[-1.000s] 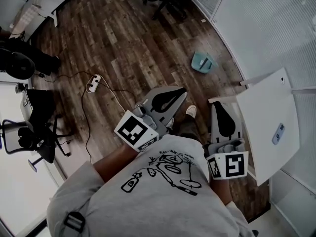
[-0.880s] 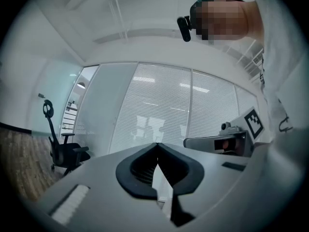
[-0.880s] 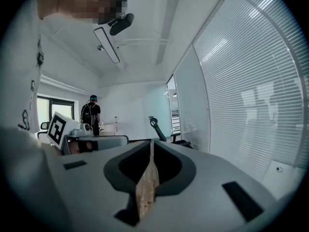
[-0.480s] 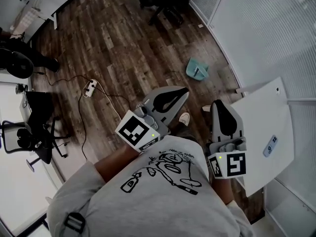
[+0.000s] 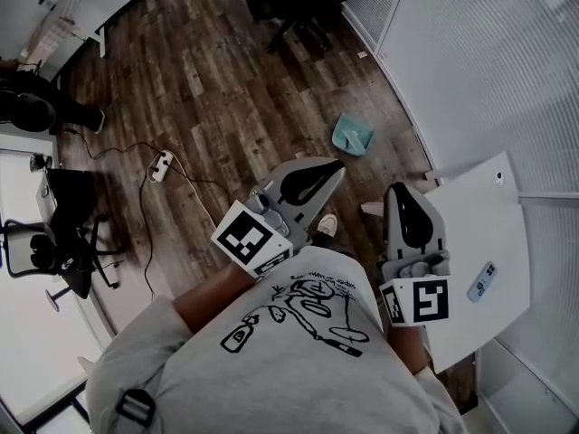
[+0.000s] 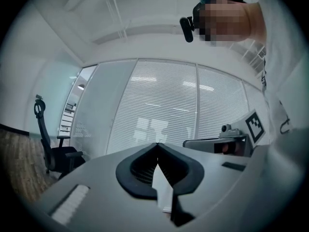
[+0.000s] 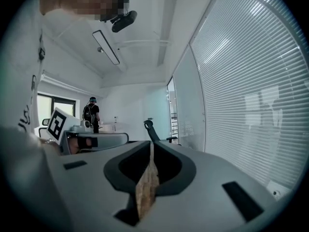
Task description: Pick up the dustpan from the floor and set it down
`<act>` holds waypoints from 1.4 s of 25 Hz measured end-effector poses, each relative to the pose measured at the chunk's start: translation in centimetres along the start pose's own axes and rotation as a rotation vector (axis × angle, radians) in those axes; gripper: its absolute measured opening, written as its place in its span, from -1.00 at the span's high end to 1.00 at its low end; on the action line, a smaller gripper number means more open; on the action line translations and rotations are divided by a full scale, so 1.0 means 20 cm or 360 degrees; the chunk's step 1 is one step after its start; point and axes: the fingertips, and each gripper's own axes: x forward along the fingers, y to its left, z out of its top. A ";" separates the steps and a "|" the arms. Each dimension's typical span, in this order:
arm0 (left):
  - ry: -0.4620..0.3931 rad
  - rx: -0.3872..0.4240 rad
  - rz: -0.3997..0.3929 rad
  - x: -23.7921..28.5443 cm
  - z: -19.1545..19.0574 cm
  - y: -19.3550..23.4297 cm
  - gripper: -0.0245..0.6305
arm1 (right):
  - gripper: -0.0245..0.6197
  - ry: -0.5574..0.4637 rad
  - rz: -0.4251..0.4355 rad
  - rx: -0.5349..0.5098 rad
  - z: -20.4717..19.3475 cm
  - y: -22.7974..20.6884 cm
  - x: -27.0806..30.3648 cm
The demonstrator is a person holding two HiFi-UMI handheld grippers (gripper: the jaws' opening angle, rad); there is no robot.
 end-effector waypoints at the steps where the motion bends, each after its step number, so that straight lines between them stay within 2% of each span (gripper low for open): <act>1: -0.0003 -0.0001 -0.0001 0.03 0.00 -0.01 0.92 | 0.86 -0.0003 0.0005 -0.0003 0.01 -0.03 0.00; 8: -0.0003 -0.0023 0.0040 0.12 -0.06 -0.06 0.92 | 0.86 0.0006 0.0037 -0.0039 -0.03 -0.14 -0.03; 19: 0.0022 -0.0040 0.0091 0.20 -0.10 0.06 0.92 | 0.86 0.0023 0.0071 -0.0038 -0.06 -0.21 0.07; 28: 0.0019 -0.0045 0.0094 0.30 -0.06 0.28 0.92 | 0.86 0.0032 0.0086 -0.0034 -0.03 -0.27 0.31; 35: 0.0023 -0.0064 0.0115 0.37 0.00 0.58 0.92 | 0.86 0.0063 0.0112 -0.0040 0.01 -0.29 0.62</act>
